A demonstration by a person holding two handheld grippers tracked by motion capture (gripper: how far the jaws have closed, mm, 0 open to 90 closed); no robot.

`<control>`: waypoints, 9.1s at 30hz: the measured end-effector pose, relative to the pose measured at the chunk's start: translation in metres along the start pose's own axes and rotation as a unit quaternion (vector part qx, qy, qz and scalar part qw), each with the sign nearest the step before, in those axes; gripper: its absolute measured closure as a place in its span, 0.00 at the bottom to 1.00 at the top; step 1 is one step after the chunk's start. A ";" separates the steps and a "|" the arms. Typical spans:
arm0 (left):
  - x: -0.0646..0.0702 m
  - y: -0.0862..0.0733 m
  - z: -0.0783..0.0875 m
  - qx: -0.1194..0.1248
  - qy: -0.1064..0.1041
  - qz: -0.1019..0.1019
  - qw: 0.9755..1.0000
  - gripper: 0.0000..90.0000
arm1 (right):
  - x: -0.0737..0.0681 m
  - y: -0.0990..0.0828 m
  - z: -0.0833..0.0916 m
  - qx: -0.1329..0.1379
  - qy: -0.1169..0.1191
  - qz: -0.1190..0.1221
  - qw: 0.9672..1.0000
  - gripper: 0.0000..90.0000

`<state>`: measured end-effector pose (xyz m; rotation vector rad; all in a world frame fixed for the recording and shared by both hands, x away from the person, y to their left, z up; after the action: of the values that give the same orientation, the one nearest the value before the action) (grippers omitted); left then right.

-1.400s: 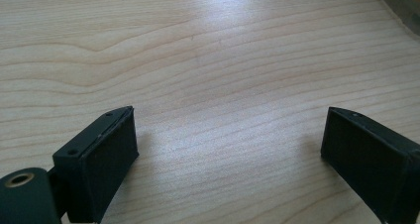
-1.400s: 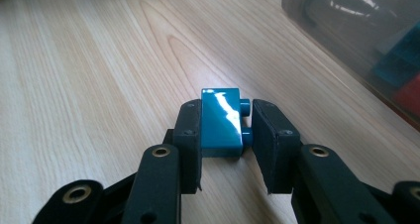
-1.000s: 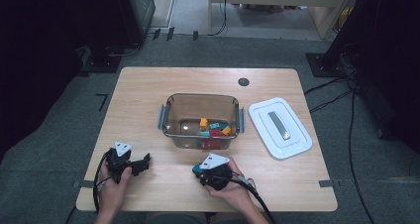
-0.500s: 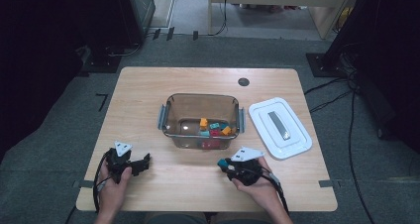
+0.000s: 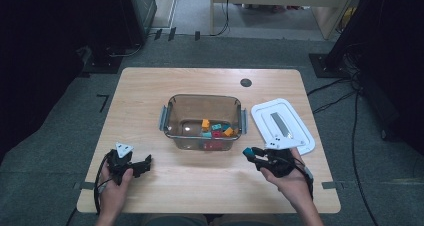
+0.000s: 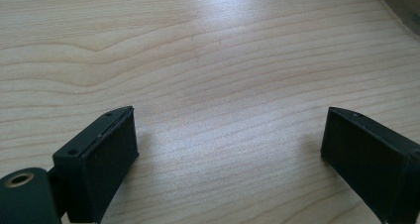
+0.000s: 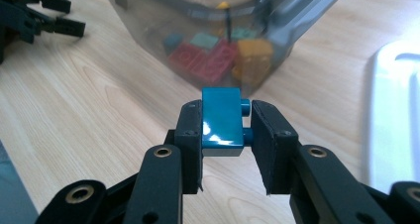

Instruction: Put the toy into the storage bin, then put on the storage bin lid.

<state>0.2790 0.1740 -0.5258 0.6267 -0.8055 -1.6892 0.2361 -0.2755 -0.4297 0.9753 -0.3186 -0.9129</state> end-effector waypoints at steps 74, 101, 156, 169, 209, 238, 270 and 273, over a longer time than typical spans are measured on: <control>0.000 0.000 0.000 0.000 0.000 0.001 1.000 0.08 | 0.118 -0.005 0.028 0.036 -0.102 -0.111 0.988 0.40; 0.000 0.000 -0.001 0.001 0.001 0.001 1.000 0.08 | 0.171 -0.019 -0.052 0.012 -0.176 -0.100 0.979 0.69; 0.001 0.002 -0.003 0.001 0.010 0.008 1.000 0.08 | 0.100 0.076 -0.010 0.093 -0.012 0.043 0.995 0.76; 0.001 0.003 -0.004 0.002 0.009 0.008 1.000 0.08 | 0.036 0.118 -0.066 0.052 0.099 0.155 0.982 0.76; 0.000 0.004 -0.005 0.001 0.008 0.006 1.000 0.08 | 0.009 0.112 -0.100 -0.007 0.144 0.157 0.977 0.74; 0.000 0.004 -0.004 0.001 0.008 0.005 1.000 0.08 | 0.010 0.154 -0.125 -0.031 0.149 0.182 0.971 0.63; 0.001 0.003 -0.004 0.001 0.010 0.008 1.000 0.08 | 0.049 0.080 -0.075 0.029 -0.003 -0.082 0.996 0.57; 0.001 0.003 -0.003 0.000 0.009 0.007 1.000 0.08 | 0.046 0.081 -0.079 0.034 -0.015 -0.085 0.996 0.57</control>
<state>0.2831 0.1722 -0.5258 0.6351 -0.7957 -1.6688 0.3540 -0.2468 -0.4138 1.0633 -0.2975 -1.0779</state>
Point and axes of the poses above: each handheld gripper's, and its own axes: z roughly backward along the jaws, y roughly out of its top, x roughly to its right, the point moved 1 cm from there along -z, roughly forward along the jaws, and after that the axes turned 5 degrees about x, right-handed, at the moved point
